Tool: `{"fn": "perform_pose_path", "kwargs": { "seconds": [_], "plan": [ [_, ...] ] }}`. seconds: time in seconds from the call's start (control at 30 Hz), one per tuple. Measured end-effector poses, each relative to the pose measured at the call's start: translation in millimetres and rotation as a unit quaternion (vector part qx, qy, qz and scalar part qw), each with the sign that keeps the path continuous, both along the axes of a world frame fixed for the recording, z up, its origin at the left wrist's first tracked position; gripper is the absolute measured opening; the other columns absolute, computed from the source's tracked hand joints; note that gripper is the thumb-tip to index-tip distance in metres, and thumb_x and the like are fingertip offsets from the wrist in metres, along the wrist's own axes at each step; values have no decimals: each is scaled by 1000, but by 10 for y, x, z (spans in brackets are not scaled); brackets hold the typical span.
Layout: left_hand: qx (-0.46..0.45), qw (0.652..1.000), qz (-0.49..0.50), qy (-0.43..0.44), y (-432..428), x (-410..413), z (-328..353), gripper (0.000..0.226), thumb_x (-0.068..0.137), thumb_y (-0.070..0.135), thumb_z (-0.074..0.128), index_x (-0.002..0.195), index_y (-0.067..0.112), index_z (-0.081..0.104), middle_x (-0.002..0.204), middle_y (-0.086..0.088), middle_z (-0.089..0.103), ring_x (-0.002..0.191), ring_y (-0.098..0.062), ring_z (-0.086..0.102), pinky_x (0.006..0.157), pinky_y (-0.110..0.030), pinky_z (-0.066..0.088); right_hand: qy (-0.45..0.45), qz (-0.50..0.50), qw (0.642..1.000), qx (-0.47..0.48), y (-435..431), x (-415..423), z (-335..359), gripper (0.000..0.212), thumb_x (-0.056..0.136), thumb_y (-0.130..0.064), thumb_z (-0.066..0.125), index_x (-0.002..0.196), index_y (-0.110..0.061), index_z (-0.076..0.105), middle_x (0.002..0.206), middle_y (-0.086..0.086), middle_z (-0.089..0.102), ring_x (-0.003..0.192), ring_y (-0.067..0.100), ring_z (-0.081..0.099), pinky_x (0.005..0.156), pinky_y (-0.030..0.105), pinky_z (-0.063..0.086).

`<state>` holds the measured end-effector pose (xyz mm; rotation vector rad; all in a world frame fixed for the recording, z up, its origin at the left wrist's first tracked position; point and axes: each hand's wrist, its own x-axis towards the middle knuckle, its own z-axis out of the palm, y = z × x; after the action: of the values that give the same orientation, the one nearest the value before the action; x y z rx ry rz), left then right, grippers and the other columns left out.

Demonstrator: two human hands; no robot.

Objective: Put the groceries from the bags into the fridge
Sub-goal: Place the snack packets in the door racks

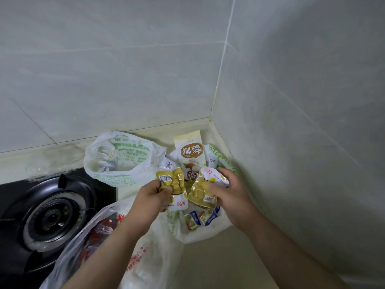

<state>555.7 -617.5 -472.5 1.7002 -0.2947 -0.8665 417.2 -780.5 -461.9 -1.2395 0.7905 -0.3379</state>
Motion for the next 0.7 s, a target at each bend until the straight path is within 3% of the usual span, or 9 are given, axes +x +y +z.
{"fn": "perform_pose_path", "kwargs": {
  "seconds": [0.1, 0.2, 0.3, 0.37, 0.5, 0.6, 0.7],
  "plan": [
    [-18, 1000, 5, 7, 96, -91, 99, 25, 91, 11, 63, 92, -13, 54, 74, -15, 50, 67, -25, 43, 60, -33, 38, -21, 2, 1000, 19, 73, -72, 86, 24, 87, -14, 71, 109, -24, 71, 106, 8, 75, 97, 30, 72, 91, 58, 54],
    [-37, 999, -1, 9, 189, -211, 248, 31, 86, 14, 69, 91, -13, 54, 76, -13, 50, 69, -25, 41, 62, -35, 36, -15, 9, 1000, 4, 177, -166, 181, 13, 89, -23, 69, 101, -24, 76, 103, 8, 76, 98, 30, 72, 94, 57, 52],
    [-41, 999, -8, -13, 281, -323, 340, 25, 89, 8, 65, 89, -15, 52, 71, -12, 46, 65, -23, 37, 54, -27, 35, -20, 12, 1000, -13, 307, -259, 262, 17, 82, -31, 73, 97, -24, 77, 102, 8, 76, 99, 30, 72, 95, 56, 52],
    [-42, 999, -14, -29, 368, -408, 427, 19, 89, 6, 65, 83, -10, 57, 68, -12, 48, 61, -19, 42, 50, -25, 41, -21, 5, 1000, -15, 403, -322, 300, 31, 72, -39, 77, 99, -23, 76, 102, 7, 76, 100, 29, 71, 97, 55, 51],
    [-46, 999, -15, -24, 582, -481, 452, 24, 87, 8, 67, 80, -10, 53, 66, -8, 43, 59, -16, 41, 55, -28, 43, -32, 6, 999, -6, 549, -524, 368, 29, 74, -24, 75, 102, -17, 76, 103, 13, 75, 101, 35, 70, 95, 58, 51],
    [-48, 998, -34, -11, 755, -499, 413, 16, 88, 11, 67, 80, -2, 64, 71, -10, 50, 68, -20, 44, 66, -35, 39, 0, -28, 999, -22, 707, -720, 391, 18, 81, -9, 71, 94, -20, 78, 98, 13, 76, 98, 36, 70, 93, 57, 53],
    [-43, 998, -46, 1, 850, -540, 410, 5, 83, 12, 72, 78, 9, 72, 70, -8, 59, 68, -19, 49, 68, -34, 38, 39, -85, 995, -31, 906, -870, 395, 14, 77, -18, 74, 91, -15, 76, 95, 16, 75, 97, 40, 69, 89, 61, 52]
  ]
}}
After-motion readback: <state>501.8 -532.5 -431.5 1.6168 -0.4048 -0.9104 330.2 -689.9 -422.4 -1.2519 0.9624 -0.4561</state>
